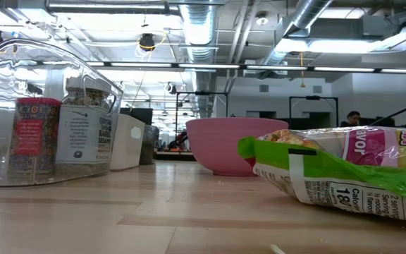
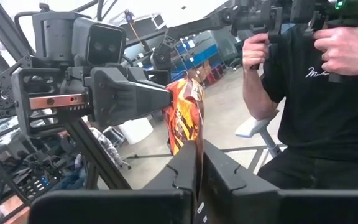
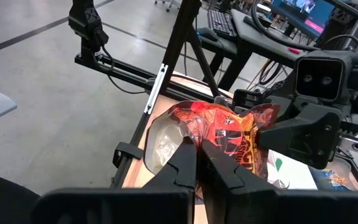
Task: Pick & Place Food Item
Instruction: Put the orange spice pack into the transparent bin
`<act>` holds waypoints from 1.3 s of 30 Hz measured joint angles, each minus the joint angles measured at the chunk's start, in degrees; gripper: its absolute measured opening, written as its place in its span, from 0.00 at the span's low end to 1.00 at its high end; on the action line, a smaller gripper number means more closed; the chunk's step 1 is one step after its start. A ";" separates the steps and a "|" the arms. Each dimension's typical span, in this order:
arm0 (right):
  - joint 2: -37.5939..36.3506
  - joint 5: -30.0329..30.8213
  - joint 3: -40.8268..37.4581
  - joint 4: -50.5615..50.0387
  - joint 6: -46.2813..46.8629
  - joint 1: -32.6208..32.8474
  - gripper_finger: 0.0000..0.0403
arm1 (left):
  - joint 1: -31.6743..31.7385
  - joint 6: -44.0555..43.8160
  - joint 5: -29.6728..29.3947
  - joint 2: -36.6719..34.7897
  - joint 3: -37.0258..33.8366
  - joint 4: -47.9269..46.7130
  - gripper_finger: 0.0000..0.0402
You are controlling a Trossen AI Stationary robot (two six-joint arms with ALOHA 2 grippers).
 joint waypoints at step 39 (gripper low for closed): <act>0.00 16.83 0.00 -1.36 1.94 5.85 0.61 | -14.69 -3.35 -76.08 -16.74 0.52 -61.66 0.00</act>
